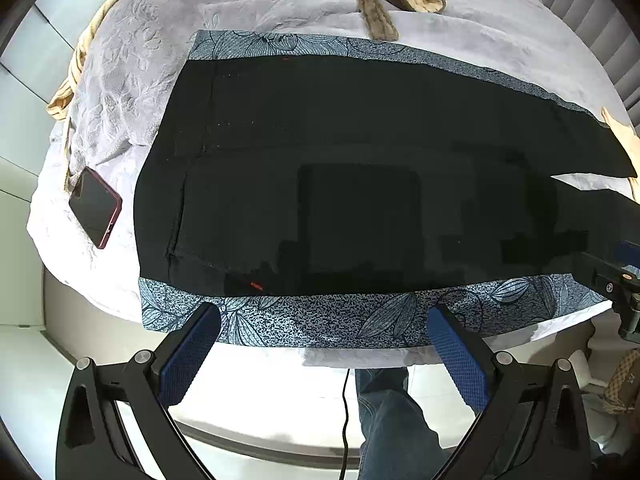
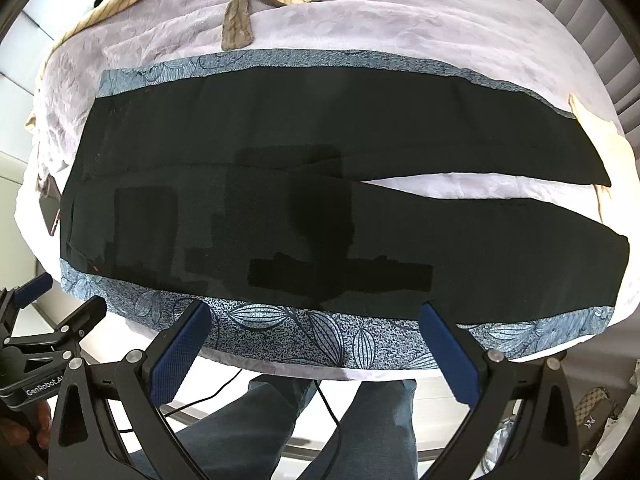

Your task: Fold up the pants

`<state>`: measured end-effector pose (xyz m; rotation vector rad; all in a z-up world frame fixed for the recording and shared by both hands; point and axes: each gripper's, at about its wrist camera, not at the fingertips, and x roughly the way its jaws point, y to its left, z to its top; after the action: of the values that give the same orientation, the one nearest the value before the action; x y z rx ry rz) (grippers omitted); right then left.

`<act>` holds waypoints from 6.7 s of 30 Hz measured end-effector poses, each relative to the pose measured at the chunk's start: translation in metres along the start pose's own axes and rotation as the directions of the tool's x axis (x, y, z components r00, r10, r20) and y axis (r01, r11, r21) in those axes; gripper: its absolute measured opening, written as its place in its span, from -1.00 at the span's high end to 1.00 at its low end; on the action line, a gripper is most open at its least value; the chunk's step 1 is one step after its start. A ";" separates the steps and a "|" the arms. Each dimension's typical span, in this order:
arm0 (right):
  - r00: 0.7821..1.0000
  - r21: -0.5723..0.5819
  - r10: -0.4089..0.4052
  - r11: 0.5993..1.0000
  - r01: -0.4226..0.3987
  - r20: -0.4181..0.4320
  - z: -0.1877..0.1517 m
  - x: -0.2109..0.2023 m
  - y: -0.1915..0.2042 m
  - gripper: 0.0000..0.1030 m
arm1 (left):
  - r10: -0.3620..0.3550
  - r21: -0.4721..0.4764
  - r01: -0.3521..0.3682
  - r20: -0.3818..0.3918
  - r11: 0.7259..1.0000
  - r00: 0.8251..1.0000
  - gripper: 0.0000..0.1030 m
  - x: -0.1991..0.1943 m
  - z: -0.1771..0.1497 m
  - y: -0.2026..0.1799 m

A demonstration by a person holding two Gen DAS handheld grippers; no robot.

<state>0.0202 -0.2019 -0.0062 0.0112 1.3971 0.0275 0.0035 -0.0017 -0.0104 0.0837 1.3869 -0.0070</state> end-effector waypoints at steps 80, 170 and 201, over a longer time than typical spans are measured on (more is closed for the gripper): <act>0.529 0.484 0.826 0.388 -0.784 0.195 -0.056 0.116 -0.078 0.92 | -0.431 -0.506 0.419 0.100 0.754 0.897 -0.68 0.069 -0.069 0.090; 0.625 0.384 0.564 0.496 -0.779 0.540 0.048 -0.036 -0.444 0.70 | -0.422 0.321 0.362 0.141 0.875 0.895 -0.44 0.003 0.200 -0.349; 0.905 0.585 0.328 0.690 -0.425 0.271 0.058 0.023 -0.477 0.57 | -0.145 0.089 0.141 0.044 0.986 0.988 -0.44 0.065 0.177 -0.283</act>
<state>0.0870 -0.6780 -0.0307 0.8647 1.1766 -0.1033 0.1736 -0.2920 -0.0577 0.0553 1.3394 -0.1874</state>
